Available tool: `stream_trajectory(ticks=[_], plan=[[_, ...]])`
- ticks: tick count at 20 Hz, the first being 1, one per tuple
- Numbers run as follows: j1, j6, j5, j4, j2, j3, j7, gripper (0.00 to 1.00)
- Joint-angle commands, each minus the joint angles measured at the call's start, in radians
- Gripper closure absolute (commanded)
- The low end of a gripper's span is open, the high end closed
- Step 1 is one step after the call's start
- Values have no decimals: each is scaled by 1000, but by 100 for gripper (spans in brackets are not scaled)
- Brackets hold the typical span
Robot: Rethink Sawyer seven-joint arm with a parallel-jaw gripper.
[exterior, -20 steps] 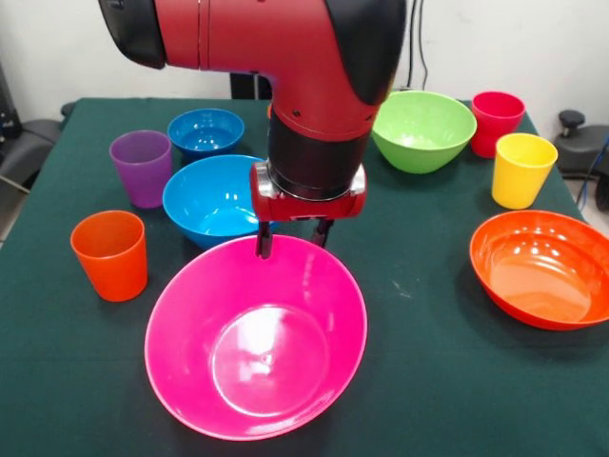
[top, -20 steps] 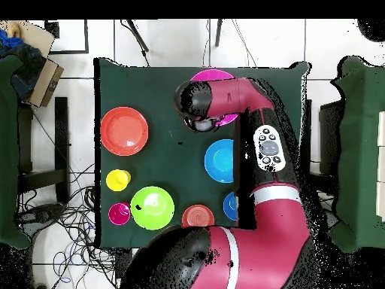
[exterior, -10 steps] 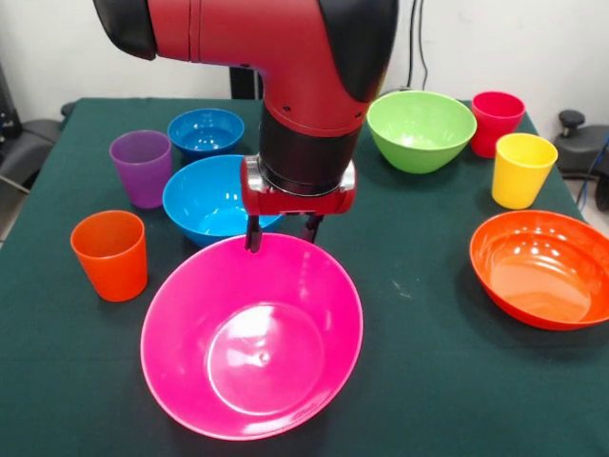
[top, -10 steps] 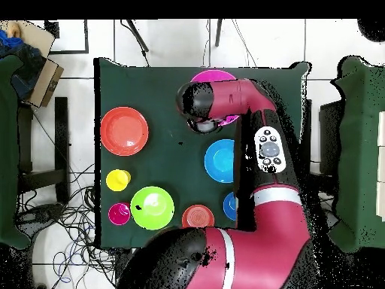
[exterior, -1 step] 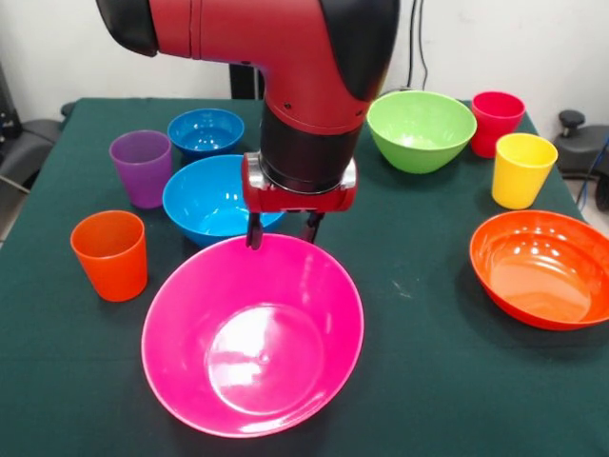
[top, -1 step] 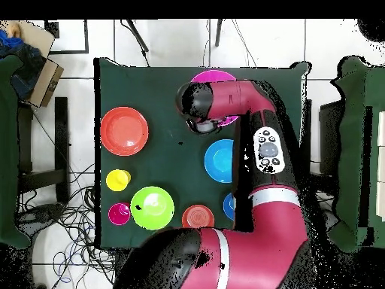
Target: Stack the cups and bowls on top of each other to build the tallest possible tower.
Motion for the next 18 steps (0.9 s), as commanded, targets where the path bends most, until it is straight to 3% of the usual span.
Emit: stream_trajectory(ticks=[1, 18], plan=[[37, -79, 2, 40, 26, -5, 121, 0], [16, -127, -7, 52, 67, 20, 13, 0]])
